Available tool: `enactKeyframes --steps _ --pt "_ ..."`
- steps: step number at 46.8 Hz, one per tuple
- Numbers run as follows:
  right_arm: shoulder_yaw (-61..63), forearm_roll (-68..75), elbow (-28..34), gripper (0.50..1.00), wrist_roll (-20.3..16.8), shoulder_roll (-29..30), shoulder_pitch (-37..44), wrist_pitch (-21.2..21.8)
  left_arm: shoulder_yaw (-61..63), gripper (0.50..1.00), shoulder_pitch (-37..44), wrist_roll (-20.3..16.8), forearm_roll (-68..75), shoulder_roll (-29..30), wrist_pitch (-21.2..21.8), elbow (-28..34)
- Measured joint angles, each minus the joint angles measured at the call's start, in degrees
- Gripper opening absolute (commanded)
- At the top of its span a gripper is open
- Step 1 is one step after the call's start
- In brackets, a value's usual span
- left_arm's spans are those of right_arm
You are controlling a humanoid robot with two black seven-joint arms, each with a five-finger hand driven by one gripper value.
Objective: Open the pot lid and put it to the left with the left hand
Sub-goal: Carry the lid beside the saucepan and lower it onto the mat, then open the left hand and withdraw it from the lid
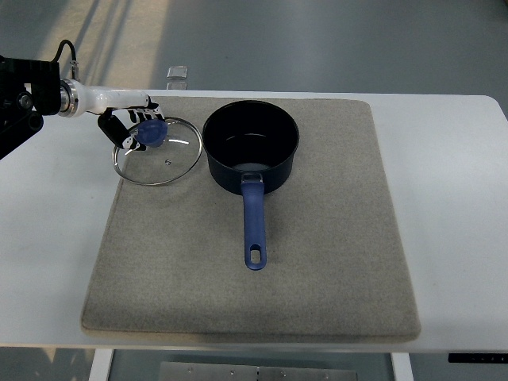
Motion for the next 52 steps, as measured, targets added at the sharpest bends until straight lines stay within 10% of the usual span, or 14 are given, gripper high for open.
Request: enactKeyframes --steps 12,31,52 --pt "0.0 0.0 0.0 0.915 0.0 0.0 0.0 0.0 -0.2 0.99 0.1 0.1 -0.5 0.1 0.1 -0.1" --pt "0.0 0.0 0.0 0.915 0.0 0.0 0.0 0.0 -0.8 0.994 2.8 0.0 -39.7 0.5 8.1 2.1" --pt "0.0 0.0 0.0 0.915 0.0 0.0 0.0 0.0 -5.8 0.992 7.8 0.1 -72.3 0.0 7.4 3.5"
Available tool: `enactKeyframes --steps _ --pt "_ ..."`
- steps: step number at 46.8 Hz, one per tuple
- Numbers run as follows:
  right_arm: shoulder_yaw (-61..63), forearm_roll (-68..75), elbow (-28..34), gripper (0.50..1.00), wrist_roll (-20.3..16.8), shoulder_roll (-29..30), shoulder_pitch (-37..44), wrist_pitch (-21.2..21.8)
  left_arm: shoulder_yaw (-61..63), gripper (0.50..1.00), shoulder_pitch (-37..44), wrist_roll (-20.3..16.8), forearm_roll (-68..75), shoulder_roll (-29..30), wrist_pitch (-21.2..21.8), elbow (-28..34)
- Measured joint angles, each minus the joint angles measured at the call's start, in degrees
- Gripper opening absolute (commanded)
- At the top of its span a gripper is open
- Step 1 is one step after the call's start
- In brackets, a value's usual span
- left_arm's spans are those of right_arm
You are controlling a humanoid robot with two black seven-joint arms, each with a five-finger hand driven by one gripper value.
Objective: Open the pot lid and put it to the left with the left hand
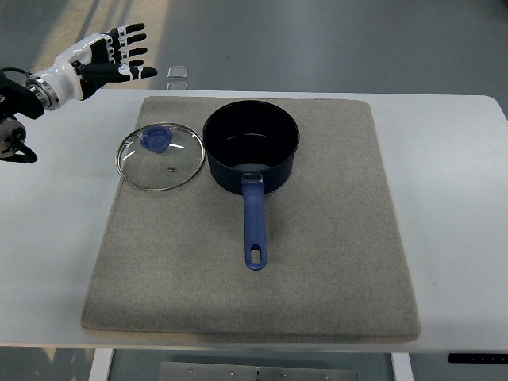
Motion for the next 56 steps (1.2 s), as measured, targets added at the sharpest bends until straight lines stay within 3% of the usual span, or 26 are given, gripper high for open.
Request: enactKeyframes --steps 13,21,27,43,56 --pt "0.0 0.0 0.0 0.915 0.0 0.0 0.0 0.0 -1.1 0.992 1.7 0.7 -13.2 -0.1 -10.1 3.9" --pt "0.0 0.0 0.0 0.917 0.0 0.0 0.0 0.0 -1.3 0.992 2.4 1.0 -16.1 -1.1 -13.7 5.4" --pt "0.0 0.0 0.0 0.915 0.0 0.0 0.0 0.0 -1.2 0.992 3.4 5.0 -22.1 -1.2 -18.2 6.6" --pt "0.0 0.0 0.0 0.915 0.0 0.0 0.0 0.0 -2.6 0.992 3.4 20.4 -40.3 -1.4 -18.6 9.6" --pt "0.0 0.0 0.0 0.917 0.0 0.0 0.0 0.0 -5.0 0.992 3.6 21.3 -40.5 -1.6 -18.6 10.5"
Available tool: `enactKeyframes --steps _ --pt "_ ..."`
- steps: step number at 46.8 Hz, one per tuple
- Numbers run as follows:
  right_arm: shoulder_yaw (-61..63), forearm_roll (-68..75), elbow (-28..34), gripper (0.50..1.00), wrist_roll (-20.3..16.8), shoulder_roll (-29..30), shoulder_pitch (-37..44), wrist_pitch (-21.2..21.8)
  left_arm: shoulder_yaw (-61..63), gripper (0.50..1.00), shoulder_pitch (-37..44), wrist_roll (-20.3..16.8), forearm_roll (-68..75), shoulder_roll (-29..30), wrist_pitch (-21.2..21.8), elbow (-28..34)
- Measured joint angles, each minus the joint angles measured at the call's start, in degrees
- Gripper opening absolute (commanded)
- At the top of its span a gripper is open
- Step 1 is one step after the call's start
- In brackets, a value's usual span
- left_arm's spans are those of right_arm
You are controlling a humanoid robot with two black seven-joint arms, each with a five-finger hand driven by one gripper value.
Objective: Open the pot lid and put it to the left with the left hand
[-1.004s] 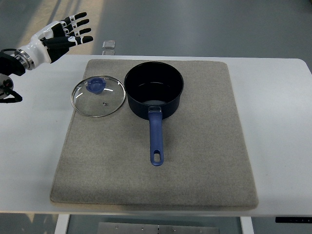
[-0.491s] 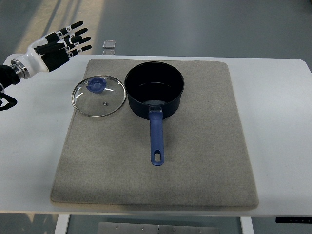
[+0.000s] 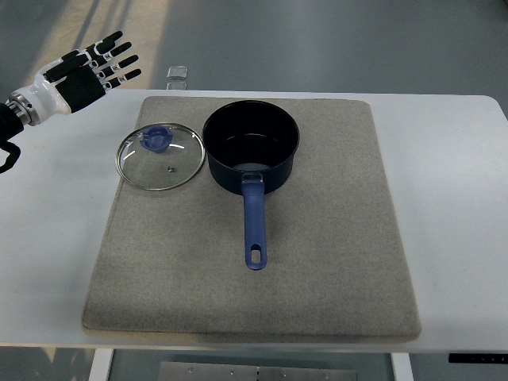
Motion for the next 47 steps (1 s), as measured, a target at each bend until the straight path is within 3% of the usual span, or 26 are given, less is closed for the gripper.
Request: enactKeyframes --steps 47 --pt "0.2 0.1 0.1 0.917 0.0 0.0 0.0 0.3 -0.2 0.994 0.1 -0.9 0.4 -0.1 0.0 1.0"
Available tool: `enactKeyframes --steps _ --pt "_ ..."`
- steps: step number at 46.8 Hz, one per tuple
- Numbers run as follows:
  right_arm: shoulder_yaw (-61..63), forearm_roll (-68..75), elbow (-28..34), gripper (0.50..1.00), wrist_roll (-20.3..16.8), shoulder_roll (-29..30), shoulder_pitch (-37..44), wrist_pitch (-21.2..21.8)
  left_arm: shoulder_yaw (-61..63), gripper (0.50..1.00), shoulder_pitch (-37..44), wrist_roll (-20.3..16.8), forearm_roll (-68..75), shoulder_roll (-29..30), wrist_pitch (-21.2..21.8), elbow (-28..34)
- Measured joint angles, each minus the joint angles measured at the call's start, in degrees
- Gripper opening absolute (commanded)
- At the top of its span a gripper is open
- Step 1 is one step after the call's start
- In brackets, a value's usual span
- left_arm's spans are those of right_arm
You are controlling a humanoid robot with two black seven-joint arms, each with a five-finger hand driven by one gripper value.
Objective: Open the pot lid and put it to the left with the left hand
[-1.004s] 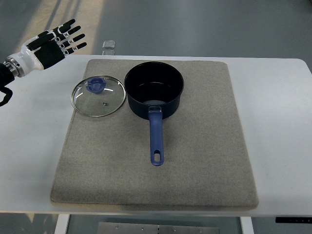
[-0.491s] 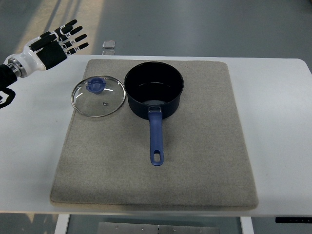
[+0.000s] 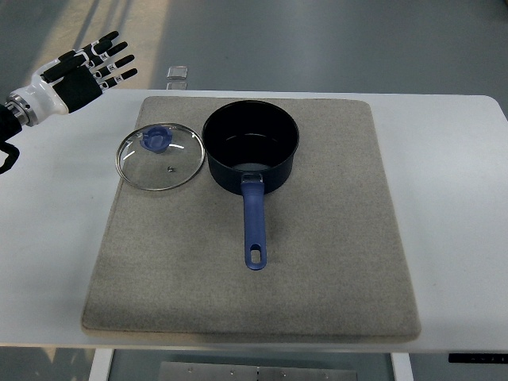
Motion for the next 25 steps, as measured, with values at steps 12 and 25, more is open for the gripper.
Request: enactKeyframes --steps 12,25 --pt "-0.1 0.0 0.3 0.917 0.0 0.0 0.0 0.2 0.0 0.994 0.1 0.0 -0.2 0.1 0.0 1.1" --pt "0.1 0.4 0.3 0.917 0.0 0.0 -0.3 -0.5 -0.1 0.992 0.8 0.0 -0.2 0.0 0.0 1.1"
